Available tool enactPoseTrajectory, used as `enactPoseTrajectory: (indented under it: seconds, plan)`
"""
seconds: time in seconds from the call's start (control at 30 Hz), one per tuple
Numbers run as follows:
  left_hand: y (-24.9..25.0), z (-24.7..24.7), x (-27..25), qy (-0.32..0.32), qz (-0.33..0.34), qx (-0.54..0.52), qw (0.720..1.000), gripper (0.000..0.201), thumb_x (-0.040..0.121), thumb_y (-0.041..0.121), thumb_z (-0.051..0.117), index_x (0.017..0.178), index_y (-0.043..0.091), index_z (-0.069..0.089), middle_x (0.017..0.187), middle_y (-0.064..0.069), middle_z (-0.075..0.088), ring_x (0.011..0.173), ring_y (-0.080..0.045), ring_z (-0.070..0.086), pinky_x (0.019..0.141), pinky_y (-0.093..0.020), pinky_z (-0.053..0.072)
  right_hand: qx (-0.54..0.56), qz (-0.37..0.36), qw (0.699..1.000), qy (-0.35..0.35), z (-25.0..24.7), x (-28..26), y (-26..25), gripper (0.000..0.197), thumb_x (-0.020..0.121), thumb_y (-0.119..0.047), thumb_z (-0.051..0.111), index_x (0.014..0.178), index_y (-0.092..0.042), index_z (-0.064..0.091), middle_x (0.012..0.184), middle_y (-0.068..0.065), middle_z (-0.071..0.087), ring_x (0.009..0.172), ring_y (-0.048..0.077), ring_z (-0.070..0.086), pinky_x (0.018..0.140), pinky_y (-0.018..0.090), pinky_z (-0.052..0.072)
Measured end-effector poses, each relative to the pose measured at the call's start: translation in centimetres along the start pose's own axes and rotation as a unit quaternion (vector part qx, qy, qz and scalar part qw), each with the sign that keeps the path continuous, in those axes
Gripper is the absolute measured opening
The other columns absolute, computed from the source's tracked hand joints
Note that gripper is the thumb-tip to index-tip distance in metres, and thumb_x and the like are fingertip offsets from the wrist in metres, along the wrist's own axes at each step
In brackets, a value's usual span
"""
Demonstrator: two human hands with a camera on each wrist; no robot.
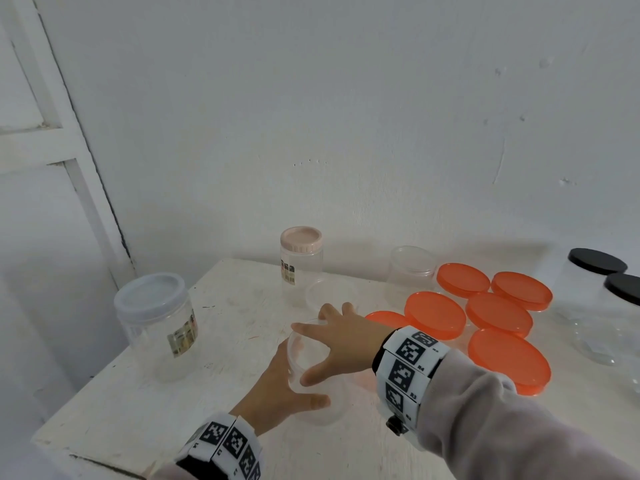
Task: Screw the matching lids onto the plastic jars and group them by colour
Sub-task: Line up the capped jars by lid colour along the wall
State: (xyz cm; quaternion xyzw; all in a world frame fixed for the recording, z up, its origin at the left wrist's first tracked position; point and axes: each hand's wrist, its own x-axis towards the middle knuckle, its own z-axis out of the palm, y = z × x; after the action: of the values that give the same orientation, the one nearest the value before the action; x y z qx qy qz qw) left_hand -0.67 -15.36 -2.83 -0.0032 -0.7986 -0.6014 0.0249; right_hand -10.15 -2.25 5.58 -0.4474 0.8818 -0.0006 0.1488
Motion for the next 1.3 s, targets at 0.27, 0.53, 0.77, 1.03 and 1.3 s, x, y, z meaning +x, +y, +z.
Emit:
enactPoseTrajectory:
  seconds: [0.27, 0.53, 0.77, 1.03, 1.3]
  plan:
    - [0.5, 0.0, 0.0, -0.002, -0.024, 0.012, 1.000, 0.099, 0.051, 0.047, 0.085, 0.127, 0.051, 0.022, 0.134, 0.032, 0.030, 0.120, 0.017, 0.032, 0.105, -0.022, 0.032, 0.026, -0.002, 1.000, -0.005, 0.0, 0.0, 0.3, 0.088, 0.070, -0.075, 0.059, 0.143, -0.051, 0.016, 0.134, 0.001, 0.030, 0.120, 0.026, 0.024, 0.095, 0.045, 0.040]
    - [0.3, -0.3, 0.0, -0.008, -0.038, 0.055, 0.998, 0.102, 0.051, 0.060, 0.080, 0.129, 0.051, 0.015, 0.133, 0.034, 0.025, 0.124, 0.012, 0.028, 0.104, -0.018, 0.026, 0.009, -0.009, 1.000, -0.025, -0.5, -0.2, 0.1, 0.091, 0.074, -0.073, 0.059, 0.147, -0.047, 0.011, 0.137, -0.001, 0.028, 0.122, 0.027, 0.024, 0.096, 0.043, 0.039]
    - [0.8, -4.3, -1.7, 0.018, -0.055, 0.202, 0.978, 0.095, 0.068, 0.060, 0.075, 0.141, 0.045, 0.016, 0.140, 0.031, 0.021, 0.133, 0.001, 0.028, 0.115, -0.028, 0.026, -0.010, -0.011, 0.999, -0.049, -3.6, 1.0, 0.1, 0.088, 0.076, -0.076, 0.053, 0.148, -0.042, 0.016, 0.143, -0.002, 0.035, 0.129, 0.025, 0.034, 0.104, 0.042, 0.035]
    - [6.5, -16.1, -4.6, 0.282, 0.112, 0.315, 0.899, 0.044, 0.073, 0.048, 0.062, 0.114, 0.051, 0.049, 0.127, 0.033, 0.049, 0.127, 0.012, 0.035, 0.104, -0.021, 0.027, -0.013, 0.006, 0.993, 0.119, -10.2, 7.0, 2.6, 0.062, 0.090, -0.050, 0.055, 0.145, -0.029, 0.035, 0.144, -0.001, 0.039, 0.128, 0.023, 0.037, 0.103, 0.039, 0.037]
    - [2.5, -23.6, -5.5, 0.203, -0.124, 0.171, 0.956, 0.112, 0.024, 0.071, 0.084, 0.121, 0.064, 0.028, 0.141, 0.022, 0.032, 0.128, -0.010, 0.036, 0.107, -0.042, 0.037, -0.070, 0.060, 0.994, 0.064, -12.0, 12.5, 4.0, 0.080, 0.086, -0.044, 0.064, 0.150, -0.028, 0.018, 0.147, 0.003, 0.030, 0.131, 0.027, 0.030, 0.102, 0.045, 0.038]
